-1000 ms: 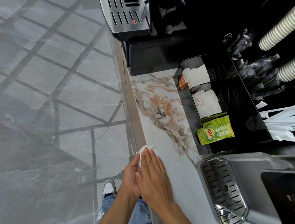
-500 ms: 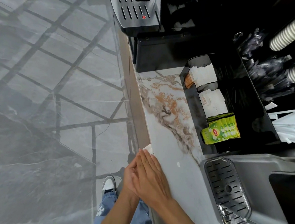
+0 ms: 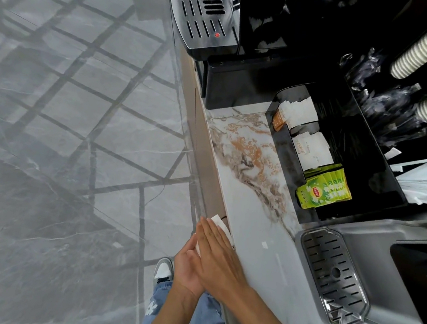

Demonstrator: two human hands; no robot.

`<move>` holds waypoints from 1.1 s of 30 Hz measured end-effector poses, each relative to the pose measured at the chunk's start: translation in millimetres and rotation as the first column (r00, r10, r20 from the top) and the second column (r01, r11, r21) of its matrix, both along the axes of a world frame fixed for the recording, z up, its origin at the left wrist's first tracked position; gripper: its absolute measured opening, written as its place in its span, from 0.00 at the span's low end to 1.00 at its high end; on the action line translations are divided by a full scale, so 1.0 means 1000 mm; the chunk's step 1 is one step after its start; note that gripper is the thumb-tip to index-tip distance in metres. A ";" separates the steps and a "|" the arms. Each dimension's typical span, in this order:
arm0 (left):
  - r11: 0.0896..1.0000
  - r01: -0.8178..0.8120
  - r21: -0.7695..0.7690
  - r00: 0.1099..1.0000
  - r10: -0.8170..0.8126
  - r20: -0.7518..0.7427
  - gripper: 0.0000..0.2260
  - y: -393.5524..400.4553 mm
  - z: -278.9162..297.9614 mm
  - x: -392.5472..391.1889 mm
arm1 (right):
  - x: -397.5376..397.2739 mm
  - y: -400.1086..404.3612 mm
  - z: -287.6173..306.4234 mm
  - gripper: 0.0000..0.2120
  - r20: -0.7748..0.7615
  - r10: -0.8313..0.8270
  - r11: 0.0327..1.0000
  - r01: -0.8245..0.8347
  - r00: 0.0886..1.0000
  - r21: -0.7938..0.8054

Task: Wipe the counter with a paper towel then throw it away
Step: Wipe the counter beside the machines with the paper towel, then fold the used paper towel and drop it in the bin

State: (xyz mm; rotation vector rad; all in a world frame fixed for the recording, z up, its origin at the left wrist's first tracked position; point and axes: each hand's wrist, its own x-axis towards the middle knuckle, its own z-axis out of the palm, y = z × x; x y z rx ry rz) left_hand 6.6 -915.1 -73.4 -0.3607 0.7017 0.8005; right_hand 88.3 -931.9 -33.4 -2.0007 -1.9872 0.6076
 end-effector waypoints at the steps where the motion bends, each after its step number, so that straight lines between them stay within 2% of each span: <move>1: 0.997 -0.016 -0.074 0.997 0.022 0.075 0.20 0.001 0.006 -0.003 | -0.003 0.000 0.002 0.23 0.021 0.014 0.999 -0.014 1.000 0.042; 3: 0.998 -0.023 -0.059 0.990 0.031 0.137 0.20 -0.002 0.017 -0.008 | -0.003 0.001 0.010 0.22 0.026 0.020 1.000 -0.021 0.999 0.023; 4: 0.998 -0.012 -0.054 0.992 0.019 0.125 0.20 -0.002 0.022 -0.010 | -0.005 0.000 0.020 0.23 -0.003 0.050 0.999 -0.050 0.999 -0.006; 6: 0.999 0.029 0.014 0.998 -0.029 0.063 0.19 0.001 0.037 -0.012 | 0.000 0.002 0.030 0.23 -0.066 0.099 0.994 -0.097 0.993 0.041; 7: 0.997 0.062 0.051 0.998 -0.064 0.030 0.19 0.002 0.047 -0.012 | 0.005 0.001 0.036 0.23 -0.109 0.105 0.991 -0.095 0.989 0.092; 9: 0.982 0.163 0.092 0.986 -0.159 -0.051 0.21 0.005 0.068 -0.012 | 0.018 -0.004 0.053 0.24 -0.303 -0.011 0.994 0.042 0.953 0.098; 11: 0.963 0.239 0.120 0.971 -0.233 -0.060 0.23 0.007 0.086 -0.011 | 0.035 -0.014 0.073 0.22 -0.509 -0.268 0.951 0.308 0.818 -0.005; 13: 0.945 0.293 0.144 0.956 -0.288 -0.059 0.21 0.009 0.100 -0.010 | 0.050 -0.025 0.091 0.19 -0.612 -0.496 0.837 0.526 0.615 -0.150; 16: 0.916 0.364 0.167 0.930 -0.366 -0.021 0.15 0.009 0.113 -0.002 | 0.064 -0.042 0.109 0.15 -0.671 -0.631 0.720 0.618 0.390 -0.317; 19: 0.864 0.473 0.172 0.880 -0.472 -0.050 0.20 0.007 0.129 0.011 | 0.068 -0.062 0.127 0.12 -0.701 -0.663 0.649 0.666 0.261 -0.366; 22: 0.762 0.611 0.215 0.790 -0.603 -0.109 0.21 0.002 0.140 0.027 | 0.067 -0.083 0.143 0.08 -0.718 -0.678 0.560 0.744 0.158 -0.365; 25: 0.614 0.726 0.310 0.679 -0.711 -0.182 0.21 -0.008 0.147 0.044 | 0.067 -0.106 0.155 0.06 -0.739 -0.672 0.474 0.794 0.047 -0.380; 29: 0.415 0.821 0.392 0.540 -0.787 -0.298 0.25 -0.031 0.160 0.068 | 0.068 -0.143 0.165 0.04 -0.768 -0.639 0.364 0.863 -0.041 -0.349; 33: 0.270 0.860 0.433 0.443 -0.817 -0.370 0.23 -0.059 0.166 0.092 | 0.073 -0.182 0.168 0.05 -0.780 -0.615 0.239 0.915 -0.117 -0.326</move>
